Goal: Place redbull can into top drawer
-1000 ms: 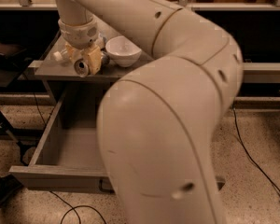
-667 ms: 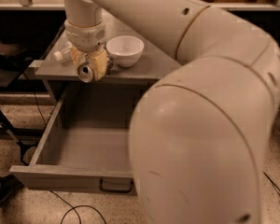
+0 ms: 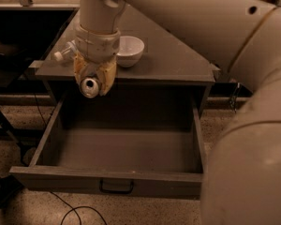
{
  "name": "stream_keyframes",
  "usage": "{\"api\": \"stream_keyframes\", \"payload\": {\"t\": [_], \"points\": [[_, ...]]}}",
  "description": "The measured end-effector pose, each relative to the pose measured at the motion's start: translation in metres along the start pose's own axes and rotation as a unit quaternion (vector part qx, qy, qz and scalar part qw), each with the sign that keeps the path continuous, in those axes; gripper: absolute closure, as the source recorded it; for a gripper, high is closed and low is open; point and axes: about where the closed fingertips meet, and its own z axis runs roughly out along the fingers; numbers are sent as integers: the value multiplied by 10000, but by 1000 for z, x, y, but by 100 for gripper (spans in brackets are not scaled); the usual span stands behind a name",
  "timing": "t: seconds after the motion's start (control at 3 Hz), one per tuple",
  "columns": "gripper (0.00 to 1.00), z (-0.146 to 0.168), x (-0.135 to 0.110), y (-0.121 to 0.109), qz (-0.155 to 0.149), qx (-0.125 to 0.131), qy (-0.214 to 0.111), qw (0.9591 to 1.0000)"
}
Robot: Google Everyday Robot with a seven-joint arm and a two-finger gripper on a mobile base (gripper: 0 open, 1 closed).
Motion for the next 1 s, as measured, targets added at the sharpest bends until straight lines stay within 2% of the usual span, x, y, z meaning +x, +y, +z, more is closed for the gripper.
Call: {"api": "stream_keyframes", "payload": {"t": [0.33,0.67,1.0], "points": [[100,17,-19,33,-312,217,-877,9954],[100,47,-19,68,-273,369,-1660,9851],[100,84,-8,101,-19,418,-2214,9743]]}}
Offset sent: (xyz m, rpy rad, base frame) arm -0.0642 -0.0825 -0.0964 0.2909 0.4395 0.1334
